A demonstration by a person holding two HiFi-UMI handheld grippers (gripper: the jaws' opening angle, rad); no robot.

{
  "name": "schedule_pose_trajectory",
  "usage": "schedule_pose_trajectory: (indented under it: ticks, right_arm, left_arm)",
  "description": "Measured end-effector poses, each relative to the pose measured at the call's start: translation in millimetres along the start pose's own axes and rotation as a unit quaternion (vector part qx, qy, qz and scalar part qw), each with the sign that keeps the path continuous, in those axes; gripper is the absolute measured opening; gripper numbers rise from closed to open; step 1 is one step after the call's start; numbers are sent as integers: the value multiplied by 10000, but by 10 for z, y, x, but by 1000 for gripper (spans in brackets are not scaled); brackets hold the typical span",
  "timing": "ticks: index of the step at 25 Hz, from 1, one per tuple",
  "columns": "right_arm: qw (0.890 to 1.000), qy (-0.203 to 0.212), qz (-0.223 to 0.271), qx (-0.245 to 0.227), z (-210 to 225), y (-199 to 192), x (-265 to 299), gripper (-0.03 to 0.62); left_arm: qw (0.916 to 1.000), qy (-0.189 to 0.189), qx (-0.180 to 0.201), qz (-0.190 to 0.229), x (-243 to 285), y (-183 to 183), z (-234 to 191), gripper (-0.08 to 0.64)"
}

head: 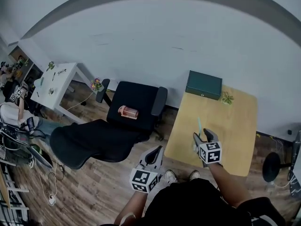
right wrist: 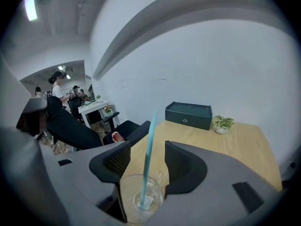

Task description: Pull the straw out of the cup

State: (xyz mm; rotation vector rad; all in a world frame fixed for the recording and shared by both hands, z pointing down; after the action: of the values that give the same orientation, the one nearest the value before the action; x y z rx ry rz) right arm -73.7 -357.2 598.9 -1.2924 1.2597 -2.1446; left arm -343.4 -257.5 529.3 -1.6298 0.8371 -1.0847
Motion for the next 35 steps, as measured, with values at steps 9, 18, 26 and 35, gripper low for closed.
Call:
schedule_pose_trajectory:
  ticks: [9, 18, 26, 35]
  right_arm:
    - [9988, 351, -278, 204, 11, -105, 38, 141]
    - [9988, 235, -316, 300, 14, -152, 37, 53]
    - [9991, 315, -226, 190, 40, -81, -18, 43]
    - [9976, 658, 226, -53, -27, 216, -196, 41]
  left_arm:
    - [9989, 209, -406, -95, -11, -73, -1, 20]
    - [9991, 209, -327, -186, 24, -66, 26, 20]
    - [9993, 167, -284, -190, 81, -37, 147, 20]
    - [9994, 169, -262, -152, 83, -17, 276, 20]
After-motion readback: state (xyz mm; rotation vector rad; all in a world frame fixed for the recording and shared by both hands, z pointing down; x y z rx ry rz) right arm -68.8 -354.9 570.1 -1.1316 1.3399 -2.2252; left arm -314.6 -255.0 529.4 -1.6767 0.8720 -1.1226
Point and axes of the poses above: the fingertips, and each gripper's own axes: x forward along the fingers, z to its right, y out of its top, the point moved 9 cm from there along -x, backward along the fingers, and after that the axes turned 10 degrees about y, right-handed, at the moved point
